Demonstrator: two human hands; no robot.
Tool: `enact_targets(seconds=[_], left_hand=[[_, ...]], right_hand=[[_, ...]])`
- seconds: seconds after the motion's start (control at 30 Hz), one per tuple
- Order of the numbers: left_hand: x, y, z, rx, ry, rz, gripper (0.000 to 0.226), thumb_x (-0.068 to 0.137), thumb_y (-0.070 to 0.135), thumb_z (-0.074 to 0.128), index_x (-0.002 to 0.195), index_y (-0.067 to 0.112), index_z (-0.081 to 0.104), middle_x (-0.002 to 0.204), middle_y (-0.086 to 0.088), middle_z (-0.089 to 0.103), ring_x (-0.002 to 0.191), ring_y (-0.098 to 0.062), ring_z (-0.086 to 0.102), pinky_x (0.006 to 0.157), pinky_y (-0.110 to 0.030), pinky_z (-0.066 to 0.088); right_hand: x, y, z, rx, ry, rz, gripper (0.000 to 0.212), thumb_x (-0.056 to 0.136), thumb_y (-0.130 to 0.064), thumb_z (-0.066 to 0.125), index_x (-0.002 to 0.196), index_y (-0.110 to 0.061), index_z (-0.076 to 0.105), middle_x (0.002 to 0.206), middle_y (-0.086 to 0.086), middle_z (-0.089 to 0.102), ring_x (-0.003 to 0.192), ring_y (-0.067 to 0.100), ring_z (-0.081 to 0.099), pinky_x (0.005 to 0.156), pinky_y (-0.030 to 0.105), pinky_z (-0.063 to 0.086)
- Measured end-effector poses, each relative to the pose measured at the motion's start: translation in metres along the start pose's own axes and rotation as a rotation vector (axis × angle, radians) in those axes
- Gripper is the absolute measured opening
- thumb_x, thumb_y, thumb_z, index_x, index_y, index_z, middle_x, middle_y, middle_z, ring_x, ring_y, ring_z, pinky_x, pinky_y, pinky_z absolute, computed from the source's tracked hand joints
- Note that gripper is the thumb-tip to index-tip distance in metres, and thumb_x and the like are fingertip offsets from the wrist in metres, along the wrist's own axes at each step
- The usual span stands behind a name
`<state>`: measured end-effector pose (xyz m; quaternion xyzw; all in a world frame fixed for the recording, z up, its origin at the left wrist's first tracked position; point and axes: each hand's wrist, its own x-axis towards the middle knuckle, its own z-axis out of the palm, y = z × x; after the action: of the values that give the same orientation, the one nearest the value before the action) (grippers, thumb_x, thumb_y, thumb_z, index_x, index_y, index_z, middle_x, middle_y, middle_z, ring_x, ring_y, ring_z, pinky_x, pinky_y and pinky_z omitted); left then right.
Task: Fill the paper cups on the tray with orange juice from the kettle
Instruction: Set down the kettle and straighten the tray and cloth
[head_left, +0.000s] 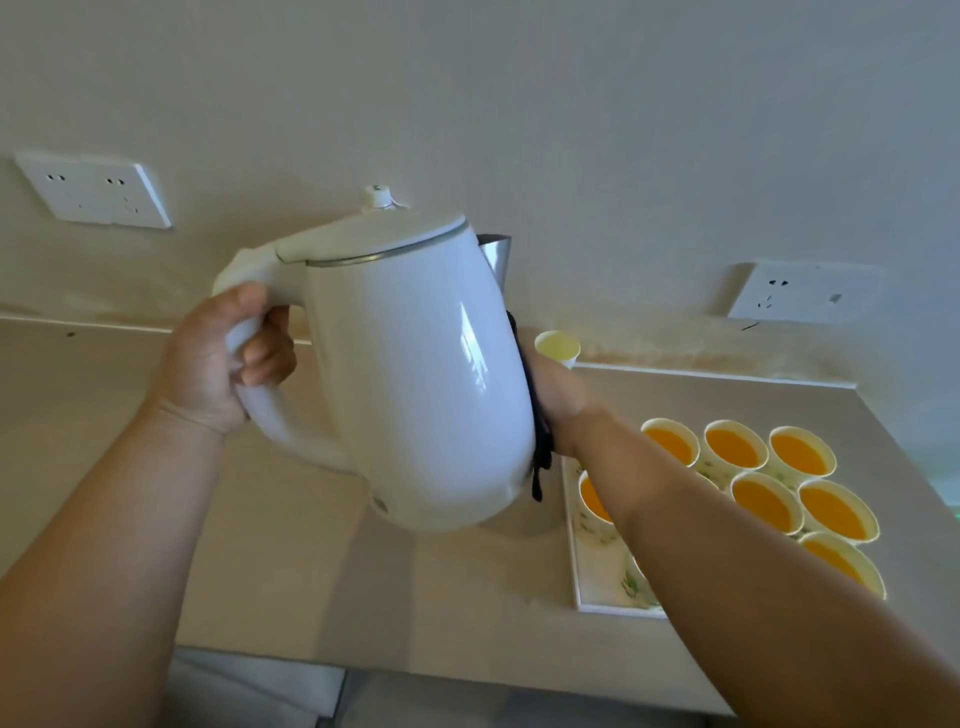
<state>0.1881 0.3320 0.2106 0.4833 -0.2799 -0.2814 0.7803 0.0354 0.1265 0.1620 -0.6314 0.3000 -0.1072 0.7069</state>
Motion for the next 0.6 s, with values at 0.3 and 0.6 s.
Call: enact_targets(seconds=[0.3, 0.6], left_hand=[[-0.004, -0.024, 0.008, 0.157, 0.342, 0.031, 0.032, 0.075, 0.033, 0.052, 0.046, 0.023, 0.054, 0.034, 0.009, 0.034, 0.027, -0.007, 0.03, 0.036, -0.015, 0.026], [-0.018, -0.037, 0.005, 0.177, 0.279, 0.059, 0.032, 0.073, 0.017, 0.047, 0.042, 0.022, 0.052, 0.034, 0.007, 0.033, 0.025, -0.009, 0.028, 0.047, -0.028, 0.014]], right_hand=[[-0.015, 0.027, 0.039, -0.239, 0.349, -0.369, 0.048, 0.096, -0.052, 0.024, 0.139, -0.039, 0.042, 0.148, -0.014, 0.038, 0.136, 0.002, 0.03, 0.113, 0.023, 0.016], [-0.01, 0.054, 0.068, 0.044, 0.398, -0.315, 0.041, 0.093, -0.051, 0.034, 0.133, -0.058, 0.033, 0.147, -0.022, 0.034, 0.134, -0.001, 0.028, 0.116, 0.027, 0.016]])
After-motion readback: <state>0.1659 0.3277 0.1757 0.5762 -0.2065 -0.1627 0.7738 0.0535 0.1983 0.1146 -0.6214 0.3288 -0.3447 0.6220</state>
